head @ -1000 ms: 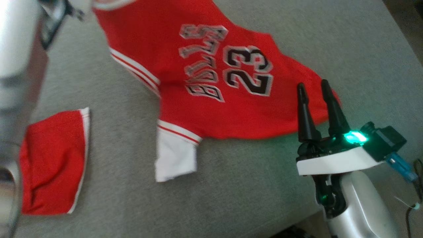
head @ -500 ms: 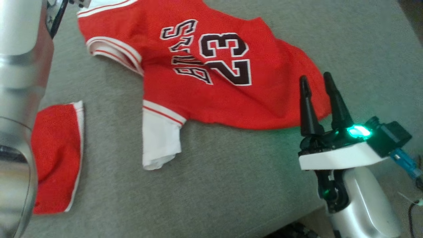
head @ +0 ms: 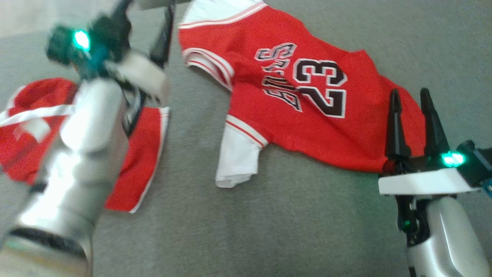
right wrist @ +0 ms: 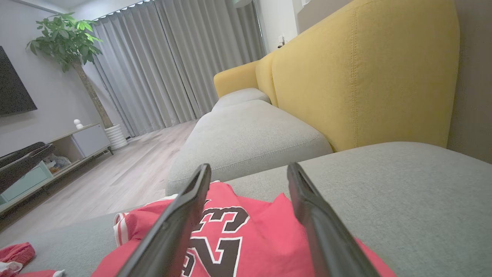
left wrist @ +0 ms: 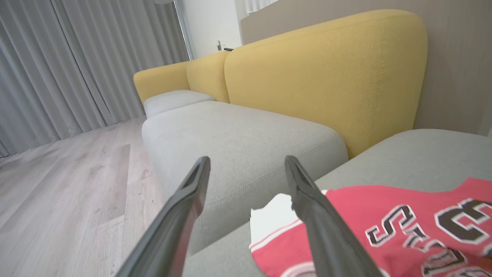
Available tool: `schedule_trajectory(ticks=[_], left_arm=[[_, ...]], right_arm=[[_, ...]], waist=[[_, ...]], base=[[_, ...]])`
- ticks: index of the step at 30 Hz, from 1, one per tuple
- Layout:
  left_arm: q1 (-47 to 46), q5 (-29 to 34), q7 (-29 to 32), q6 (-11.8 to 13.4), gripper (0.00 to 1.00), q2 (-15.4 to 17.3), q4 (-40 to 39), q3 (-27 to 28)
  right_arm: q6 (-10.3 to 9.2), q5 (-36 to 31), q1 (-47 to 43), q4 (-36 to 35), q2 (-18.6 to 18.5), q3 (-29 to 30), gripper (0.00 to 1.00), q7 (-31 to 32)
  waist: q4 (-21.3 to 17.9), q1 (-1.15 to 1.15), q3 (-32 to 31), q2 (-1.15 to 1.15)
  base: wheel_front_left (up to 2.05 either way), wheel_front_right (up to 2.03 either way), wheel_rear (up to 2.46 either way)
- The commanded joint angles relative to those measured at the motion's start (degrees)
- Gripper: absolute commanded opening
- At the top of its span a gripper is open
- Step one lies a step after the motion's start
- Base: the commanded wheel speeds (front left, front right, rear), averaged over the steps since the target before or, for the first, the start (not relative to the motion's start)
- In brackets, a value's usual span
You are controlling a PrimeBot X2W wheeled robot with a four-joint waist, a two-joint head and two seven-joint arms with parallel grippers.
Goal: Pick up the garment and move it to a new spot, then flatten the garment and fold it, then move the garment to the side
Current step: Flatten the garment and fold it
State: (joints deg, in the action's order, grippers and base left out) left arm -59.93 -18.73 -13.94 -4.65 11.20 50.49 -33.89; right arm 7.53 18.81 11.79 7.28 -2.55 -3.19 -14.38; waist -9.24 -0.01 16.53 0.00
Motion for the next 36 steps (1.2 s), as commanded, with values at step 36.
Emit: schedule_trajectory(ticks=[36], left_arm=[[39.8, -2.6, 10.7, 4.1, 1.00, -4.2, -25.9, -7.5]], right_arm=[[-0.04, -3.5, -6.1, -0.6, -0.3, 0.9, 1.00, -0.6]], waist=[[7.1, 0.01, -6.7, 0.00]], base=[[0.00, 0.00, 0.00]])
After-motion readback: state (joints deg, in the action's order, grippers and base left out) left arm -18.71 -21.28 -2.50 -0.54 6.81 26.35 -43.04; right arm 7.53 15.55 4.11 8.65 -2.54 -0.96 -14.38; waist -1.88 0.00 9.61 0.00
